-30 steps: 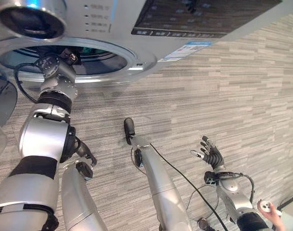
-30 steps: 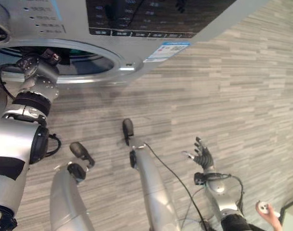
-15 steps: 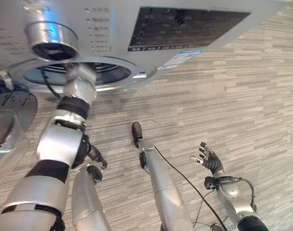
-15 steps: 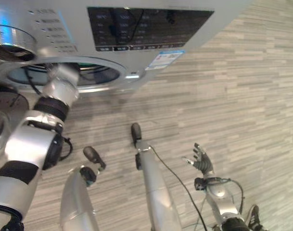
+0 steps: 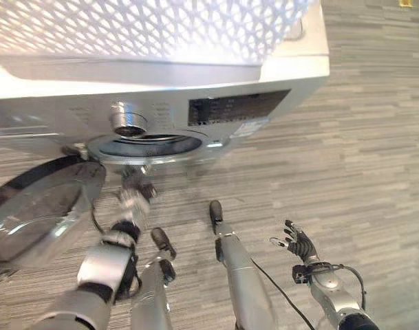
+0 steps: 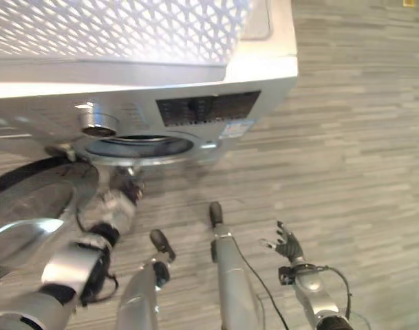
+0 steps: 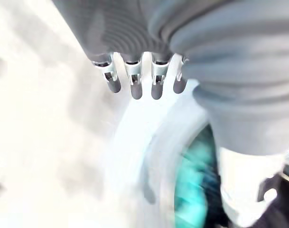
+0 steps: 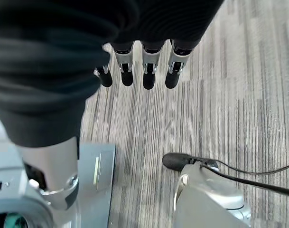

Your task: Grab the laundry basket,head to the washer,open it,put in the laundry and shut it.

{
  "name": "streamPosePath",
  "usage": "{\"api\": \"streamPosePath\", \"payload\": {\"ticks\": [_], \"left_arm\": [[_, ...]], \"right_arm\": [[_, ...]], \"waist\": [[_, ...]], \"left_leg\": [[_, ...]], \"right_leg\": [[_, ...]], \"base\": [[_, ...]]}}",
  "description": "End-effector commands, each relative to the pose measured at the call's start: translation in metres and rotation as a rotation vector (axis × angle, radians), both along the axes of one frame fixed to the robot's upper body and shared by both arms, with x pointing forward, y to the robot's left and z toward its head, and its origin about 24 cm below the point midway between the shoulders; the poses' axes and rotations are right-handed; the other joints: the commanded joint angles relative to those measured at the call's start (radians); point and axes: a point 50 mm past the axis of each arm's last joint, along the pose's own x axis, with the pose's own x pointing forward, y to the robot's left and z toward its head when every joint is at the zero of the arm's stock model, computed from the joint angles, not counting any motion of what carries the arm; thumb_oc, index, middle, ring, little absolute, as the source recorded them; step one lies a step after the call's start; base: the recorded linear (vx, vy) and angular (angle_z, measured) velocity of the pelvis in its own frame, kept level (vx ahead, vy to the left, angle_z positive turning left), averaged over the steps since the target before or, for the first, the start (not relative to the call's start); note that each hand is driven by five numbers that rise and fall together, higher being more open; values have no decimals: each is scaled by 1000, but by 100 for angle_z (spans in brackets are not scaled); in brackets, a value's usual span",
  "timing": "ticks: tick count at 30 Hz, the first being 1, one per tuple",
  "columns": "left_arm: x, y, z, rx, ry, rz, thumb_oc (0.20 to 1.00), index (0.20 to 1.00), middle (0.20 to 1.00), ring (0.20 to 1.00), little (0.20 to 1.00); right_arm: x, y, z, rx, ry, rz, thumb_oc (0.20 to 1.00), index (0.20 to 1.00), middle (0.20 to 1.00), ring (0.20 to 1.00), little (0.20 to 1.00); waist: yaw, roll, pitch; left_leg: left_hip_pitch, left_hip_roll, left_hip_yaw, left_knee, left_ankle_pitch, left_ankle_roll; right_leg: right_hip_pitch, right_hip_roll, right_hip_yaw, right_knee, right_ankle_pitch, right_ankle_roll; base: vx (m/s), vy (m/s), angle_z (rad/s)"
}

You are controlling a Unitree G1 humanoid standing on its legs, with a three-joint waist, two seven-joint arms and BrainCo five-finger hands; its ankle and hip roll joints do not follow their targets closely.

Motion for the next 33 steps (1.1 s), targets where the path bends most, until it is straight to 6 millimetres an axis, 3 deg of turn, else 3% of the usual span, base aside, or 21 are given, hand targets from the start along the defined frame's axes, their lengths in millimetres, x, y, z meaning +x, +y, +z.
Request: {"api": "streamPosePath", "payload": {"ticks": [1,4,7,9,11,13,14,18,21,22,24,25,26,29,30,31,33], "left_arm": [[8,11,18,408,-50,-234,1000,1000,1000,1000,1000],[-24,9,-3,751,-5,-522,1000,1000,1000,1000,1000],[-48,18,-11,829,13,-610,1000,1000,1000,1000,1000],[-59,28,-1,855,-41,-649,1000,1000,1000,1000,1000],[-77,59,26,854,-108,-612,1000,1000,1000,1000,1000],[-83,86,55,905,-171,-554,1000,1000,1000,1000,1000],[-84,86,55,905,-168,-553,1000,1000,1000,1000,1000],[-81,122,82,1028,-178,-432,1000,1000,1000,1000,1000],[-75,143,89,1100,-133,-348,1000,1000,1000,1000,1000],[-74,163,82,1112,-39,-252,1000,1000,1000,1000,1000],[-73,163,82,1113,-41,-252,1000,1000,1000,1000,1000],[-72,177,75,1082,28,-156,1000,1000,1000,1000,1000],[-62,186,80,1162,85,-146,1000,1000,1000,1000,1000],[-54,201,86,1151,149,-83,1000,1000,1000,1000,1000],[-46,204,94,1171,156,-71,1000,1000,1000,1000,1000],[-34,211,114,1245,161,-49,1000,1000,1000,1000,1000],[-28,214,125,1250,147,-14,1000,1000,1000,1000,1000]], "right_arm": [[0,-24,5,-75,-10,-69,1000,1000,1000,1000,1000],[-20,-42,-12,-99,98,-142,1000,1000,1000,1000,1000],[-46,-54,-30,-101,219,-195,1000,1000,1000,1000,1000],[-68,-61,-41,-101,306,-239,1000,1000,1000,1000,1000],[-102,-68,-55,-95,448,-275,1000,1000,1000,1000,1000],[-129,-70,-65,-89,569,-284,1000,1000,1000,1000,1000],[-129,-69,-66,-88,570,-282,1000,1000,1000,1000,1000],[-157,-64,-75,-87,697,-236,1000,1000,1000,1000,1000],[-159,-62,-77,-94,717,-206,1000,1000,1000,1000,1000],[-157,-55,-79,-100,726,-156,1000,1000,1000,1000,1000],[-157,-55,-79,-99,725,-157,1000,1000,1000,1000,1000],[-156,-52,-80,-117,742,-105,1000,1000,1000,1000,1000],[-146,-46,-80,-145,719,-35,1000,1000,1000,1000,1000],[-116,-43,-72,-189,626,40,1000,1000,1000,1000,1000],[-102,-40,-67,-196,575,67,1000,1000,1000,1000,1000],[-71,-28,-55,-194,448,134,1000,1000,1000,1000,1000],[-63,-19,-52,-179,403,162,1000,1000,1000,1000,1000]], "waist": [[-7,-8,49],[33,8,23],[70,30,-22],[92,47,-59],[123,78,-131],[147,87,-171],[145,86,-172],[162,83,-199],[156,70,-209],[153,58,-213],[155,57,-215],[151,49,-214],[145,31,-213],[137,5,-193],[130,-7,-177],[122,-41,-135],[116,-61,-116]], "left_leg": [[47,-7,-78,0,8,-40],[132,-28,-88,-67,59,-40],[224,-41,-102,-125,72,-38],[286,-48,-112,-187,95,-39],[390,-54,-143,-277,119,-43],[422,-58,-161,-290,116,-44],[423,-58,-162,-290,116,-44],[432,-62,-189,-290,114,-56],[422,-62,-201,-290,110,-55],[428,-59,-193,-290,103,-54],[423,-59,-192,-290,106,-54],[428,-59,-187,-290,102,-54],[416,-58,-179,-290,103,-53],[391,-52,-166,-290,108,-52],[376,-47,-163,-290,113,-52],[340,-37,-159,-290,121,-52],[312,-32,-156,-290,130,-53]], "right_leg": [[108,-9,-41,-95,110,57],[211,-17,-76,-157,132,52],[306,-20,-97,-199,134,61],[369,-22,-119,-227,134,67],[476,-35,-162,-271,122,77],[527,-42,-195,-286,116,82],[528,-42,-196,-287,116,82],[577,-54,-246,-280,98,86],[573,-58,-254,-279,102,88],[578,-55,-247,-285,101,89],[574,-55,-247,-287,104,88],[581,-55,-245,-293,104,88],[574,-52,-242,-302,110,88],[549,-47,-233,-301,116,89],[532,-42,-226,-298,118,87],[492,-27,-204,-295,129,87],[464,-19,-192,-300,142,88]], "base": [[2,20,31],[-25,-15,33],[98,37,17],[103,37,18],[178,55,33],[108,42,54],[70,22,39],[35,24,29],[17,26,36],[31,17,21],[15,13,2],[2,15,-12],[-22,17,-12],[-90,6,-10],[-236,-6,-20],[-230,7,-24],[-155,11,-26]]}}
